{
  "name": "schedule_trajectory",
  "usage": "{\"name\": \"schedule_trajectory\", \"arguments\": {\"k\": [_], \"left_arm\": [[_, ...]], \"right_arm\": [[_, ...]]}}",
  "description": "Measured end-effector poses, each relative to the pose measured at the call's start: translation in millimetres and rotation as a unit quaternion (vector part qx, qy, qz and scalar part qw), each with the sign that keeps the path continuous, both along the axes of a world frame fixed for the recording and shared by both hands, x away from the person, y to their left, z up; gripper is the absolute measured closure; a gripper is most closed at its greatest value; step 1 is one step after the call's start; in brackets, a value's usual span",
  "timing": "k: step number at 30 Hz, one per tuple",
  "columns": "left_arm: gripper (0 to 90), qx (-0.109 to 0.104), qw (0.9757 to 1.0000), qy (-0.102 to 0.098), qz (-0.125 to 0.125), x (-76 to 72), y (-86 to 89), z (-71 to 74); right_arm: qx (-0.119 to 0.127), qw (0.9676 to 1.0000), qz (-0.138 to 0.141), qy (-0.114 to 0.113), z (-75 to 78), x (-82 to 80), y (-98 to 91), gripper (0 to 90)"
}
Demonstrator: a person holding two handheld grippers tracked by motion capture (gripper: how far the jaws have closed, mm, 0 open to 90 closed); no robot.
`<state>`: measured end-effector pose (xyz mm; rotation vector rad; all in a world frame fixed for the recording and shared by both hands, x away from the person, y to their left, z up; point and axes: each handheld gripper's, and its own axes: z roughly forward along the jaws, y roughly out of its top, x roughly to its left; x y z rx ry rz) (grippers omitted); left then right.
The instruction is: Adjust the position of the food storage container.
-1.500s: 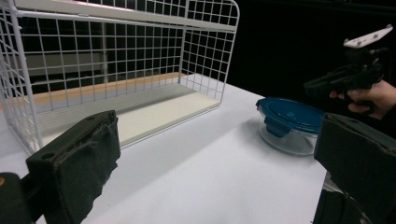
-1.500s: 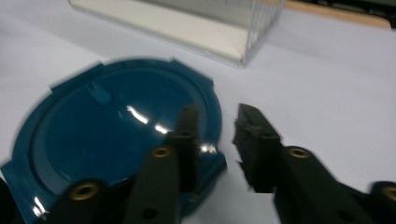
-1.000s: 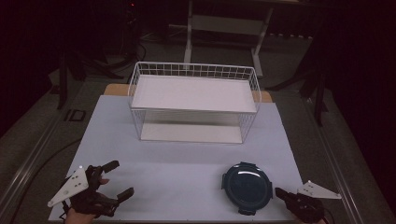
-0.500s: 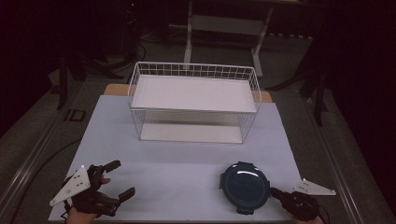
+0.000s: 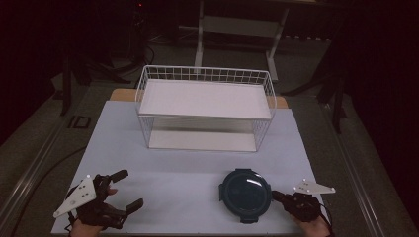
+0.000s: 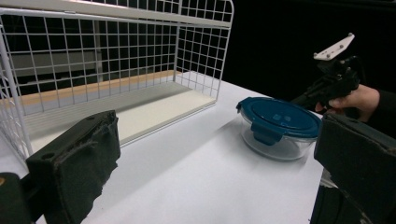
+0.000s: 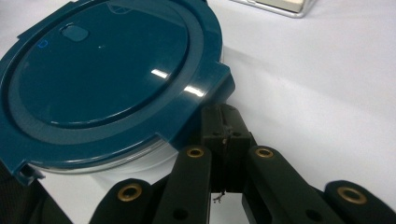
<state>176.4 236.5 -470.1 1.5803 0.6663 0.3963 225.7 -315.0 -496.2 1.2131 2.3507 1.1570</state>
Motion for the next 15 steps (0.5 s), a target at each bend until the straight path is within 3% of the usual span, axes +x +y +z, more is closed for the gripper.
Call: {"name": "schedule_trajectory", "arguments": {"k": [6, 9, 15], "left_arm": [[0.7, 0.000, 1.0000, 0.000, 0.001, 0.1, 0.3, -0.2], [0.7, -0.001, 1.0000, -0.001, 0.002, -0.1, 0.7, -0.3], [0.6, 0.002, 1.0000, -0.001, 0.001, 0.2, 0.0, -0.4]], "right_arm": [[0.006, 1.0000, 0.004, 0.004, -0.7, 3.8, 3.6, 90.0], [-0.009, 0.9999, 0.010, -0.002, 2.4, -3.5, 5.0, 90.0], [0.008, 0.9996, 0.027, 0.001, 10.7, -22.3, 2.1, 90.0]]}}
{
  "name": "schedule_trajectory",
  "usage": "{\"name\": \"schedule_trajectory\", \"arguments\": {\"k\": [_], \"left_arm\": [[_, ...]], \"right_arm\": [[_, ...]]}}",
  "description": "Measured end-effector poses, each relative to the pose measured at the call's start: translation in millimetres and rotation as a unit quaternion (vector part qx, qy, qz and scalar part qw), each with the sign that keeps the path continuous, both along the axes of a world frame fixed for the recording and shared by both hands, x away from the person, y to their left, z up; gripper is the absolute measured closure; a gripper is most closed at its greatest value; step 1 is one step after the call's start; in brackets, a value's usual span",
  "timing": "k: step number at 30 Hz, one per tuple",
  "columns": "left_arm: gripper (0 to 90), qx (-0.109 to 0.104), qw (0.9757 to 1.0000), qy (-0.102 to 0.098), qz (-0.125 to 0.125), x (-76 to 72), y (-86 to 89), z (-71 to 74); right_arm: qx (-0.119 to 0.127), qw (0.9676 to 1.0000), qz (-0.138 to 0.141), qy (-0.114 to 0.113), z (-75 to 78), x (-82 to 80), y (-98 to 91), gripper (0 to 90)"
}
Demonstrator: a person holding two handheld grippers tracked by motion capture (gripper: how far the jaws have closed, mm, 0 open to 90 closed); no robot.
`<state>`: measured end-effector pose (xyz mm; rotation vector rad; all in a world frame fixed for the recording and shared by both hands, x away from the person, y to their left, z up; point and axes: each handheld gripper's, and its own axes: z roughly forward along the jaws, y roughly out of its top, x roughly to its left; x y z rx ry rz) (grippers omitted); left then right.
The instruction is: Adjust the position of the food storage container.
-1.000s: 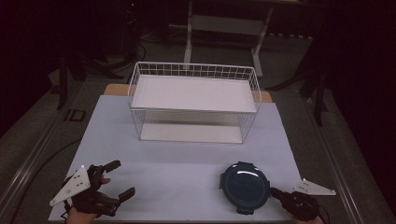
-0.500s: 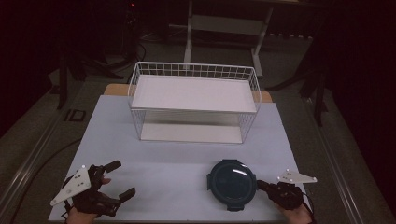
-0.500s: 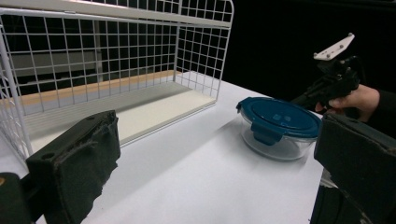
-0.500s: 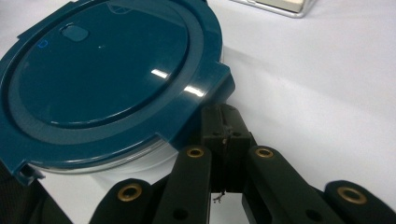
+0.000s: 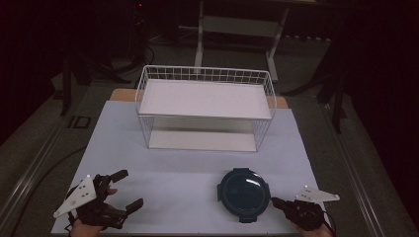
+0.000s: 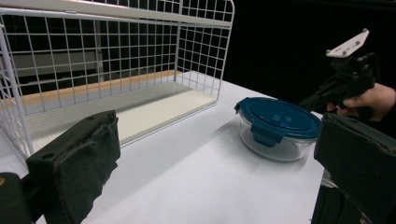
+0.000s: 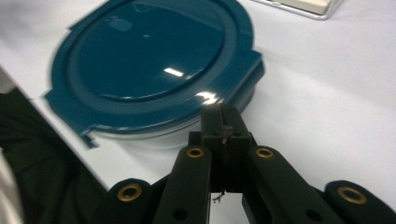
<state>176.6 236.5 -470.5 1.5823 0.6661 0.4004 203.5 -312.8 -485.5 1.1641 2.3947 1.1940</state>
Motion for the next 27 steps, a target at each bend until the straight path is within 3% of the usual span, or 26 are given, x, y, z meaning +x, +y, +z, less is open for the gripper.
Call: {"name": "schedule_trajectory", "arguments": {"k": [12, 19, 27], "left_arm": [[0.6, -0.001, 1.0000, 0.000, 0.000, 0.6, 0.3, -0.4], [0.7, 0.002, 1.0000, 0.001, -0.002, 1.1, -1.6, -0.5], [0.7, 0.000, 1.0000, 0.003, -0.001, 1.3, -0.9, -0.7]], "right_arm": [[0.000, 0.9998, 0.012, 0.018, -8.3, -4.3, 5.5, 90.0], [0.000, 0.9999, 0.008, 0.014, -8.5, -3.0, 7.5, 90.0], [-0.003, 0.9997, 0.022, 0.012, -8.5, 4.7, 21.1, 90.0]]}}
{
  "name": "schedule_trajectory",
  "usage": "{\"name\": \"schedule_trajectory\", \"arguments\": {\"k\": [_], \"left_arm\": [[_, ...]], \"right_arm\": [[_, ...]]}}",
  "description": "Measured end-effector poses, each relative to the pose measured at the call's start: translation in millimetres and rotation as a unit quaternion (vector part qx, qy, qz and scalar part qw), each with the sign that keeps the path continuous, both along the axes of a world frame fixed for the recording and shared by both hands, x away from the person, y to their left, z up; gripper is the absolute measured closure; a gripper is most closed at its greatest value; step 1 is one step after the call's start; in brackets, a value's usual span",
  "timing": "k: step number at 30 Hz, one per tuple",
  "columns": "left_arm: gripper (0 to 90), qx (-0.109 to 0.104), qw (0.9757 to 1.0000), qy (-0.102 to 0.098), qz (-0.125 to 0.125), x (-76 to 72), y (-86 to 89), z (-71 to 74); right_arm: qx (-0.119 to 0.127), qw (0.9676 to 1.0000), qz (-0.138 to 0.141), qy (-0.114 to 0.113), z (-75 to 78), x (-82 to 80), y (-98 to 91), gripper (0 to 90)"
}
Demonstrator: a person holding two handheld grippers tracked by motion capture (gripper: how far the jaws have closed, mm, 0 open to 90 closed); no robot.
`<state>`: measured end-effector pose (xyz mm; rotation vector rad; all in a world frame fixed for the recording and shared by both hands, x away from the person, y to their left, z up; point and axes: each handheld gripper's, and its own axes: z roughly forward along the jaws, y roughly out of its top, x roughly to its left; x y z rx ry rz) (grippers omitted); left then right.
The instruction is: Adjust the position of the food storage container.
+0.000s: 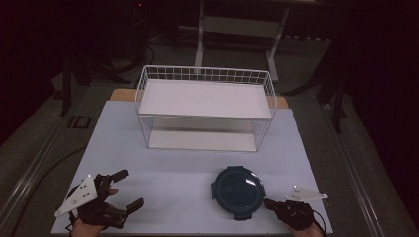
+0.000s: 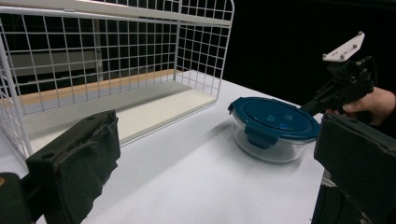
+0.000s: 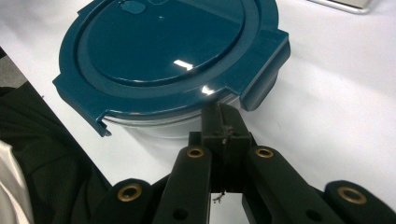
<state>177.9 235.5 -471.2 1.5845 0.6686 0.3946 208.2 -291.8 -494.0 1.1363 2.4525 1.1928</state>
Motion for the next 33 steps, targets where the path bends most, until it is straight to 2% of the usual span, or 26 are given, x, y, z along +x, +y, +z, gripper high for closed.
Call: {"name": "schedule_trajectory", "arguments": {"k": [12, 33], "left_arm": [[0.7, 0.000, 1.0000, 0.001, -0.001, 0.3, 0.5, -0.2], [0.7, 0.003, 1.0000, 0.001, -0.003, 0.9, -0.5, -0.8]], "right_arm": [[0.002, 0.9997, 0.025, -0.002, -0.7, 19.6, 25.7, 90.0], [0.006, 0.9967, 0.080, 0.005, -1.3, 30.2, 67.7, 90.0]]}}
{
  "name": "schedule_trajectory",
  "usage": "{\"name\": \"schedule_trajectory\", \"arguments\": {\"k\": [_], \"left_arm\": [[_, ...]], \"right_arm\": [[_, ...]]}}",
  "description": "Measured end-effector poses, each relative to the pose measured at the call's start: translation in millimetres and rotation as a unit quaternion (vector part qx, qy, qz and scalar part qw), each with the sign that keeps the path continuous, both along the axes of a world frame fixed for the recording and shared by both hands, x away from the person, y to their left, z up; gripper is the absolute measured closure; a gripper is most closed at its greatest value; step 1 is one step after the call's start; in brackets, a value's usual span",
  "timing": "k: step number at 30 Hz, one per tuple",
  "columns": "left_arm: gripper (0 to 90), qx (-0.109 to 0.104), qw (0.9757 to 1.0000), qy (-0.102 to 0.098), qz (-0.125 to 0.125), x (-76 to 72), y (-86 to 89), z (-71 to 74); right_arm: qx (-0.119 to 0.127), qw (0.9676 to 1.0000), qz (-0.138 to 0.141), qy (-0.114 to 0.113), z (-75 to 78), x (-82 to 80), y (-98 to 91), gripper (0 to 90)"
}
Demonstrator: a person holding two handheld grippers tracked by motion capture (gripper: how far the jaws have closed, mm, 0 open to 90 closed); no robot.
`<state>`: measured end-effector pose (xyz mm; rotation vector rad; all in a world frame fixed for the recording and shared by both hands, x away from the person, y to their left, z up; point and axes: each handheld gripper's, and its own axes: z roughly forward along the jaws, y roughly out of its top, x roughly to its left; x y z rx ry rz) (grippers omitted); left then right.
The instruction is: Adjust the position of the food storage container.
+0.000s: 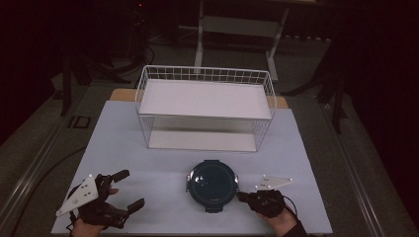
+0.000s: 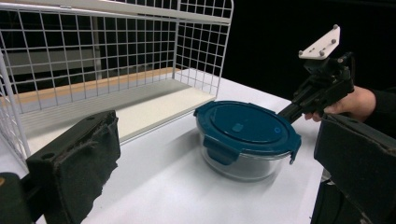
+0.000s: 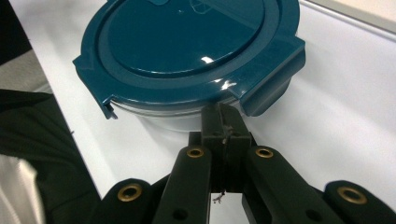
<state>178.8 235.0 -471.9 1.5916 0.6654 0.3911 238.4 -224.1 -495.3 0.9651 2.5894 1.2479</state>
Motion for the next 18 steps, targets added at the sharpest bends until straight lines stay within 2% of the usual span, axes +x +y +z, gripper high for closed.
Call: {"name": "schedule_trajectory", "arguments": {"k": [6, 7, 13, 18], "left_arm": [[0.6, 0.000, 1.0000, -0.001, 0.001, -1.1, 1.3, 0.3], [0.7, -0.001, 1.0000, -0.002, 0.001, -1.4, 1.6, 0.5], [0.7, 0.001, 1.0000, -0.001, -0.001, -1.3, 1.4, 0.2], [0.6, 0.001, 1.0000, 0.001, -0.002, -0.8, 0.4, -0.3]], "right_arm": [[0.003, 1.0000, -0.002, 0.001, -1.0, 6.4, 3.5, 90.0], [0.002, 1.0000, -0.002, -0.006, 0.3, 5.1, 1.6, 90.0], [0.009, 0.9996, -0.027, -0.008, 0.8, 10.3, -10.8, 90.0], [0.006, 0.9994, -0.034, -0.009, -2.3, 20.2, -7.8, 90.0]]}}
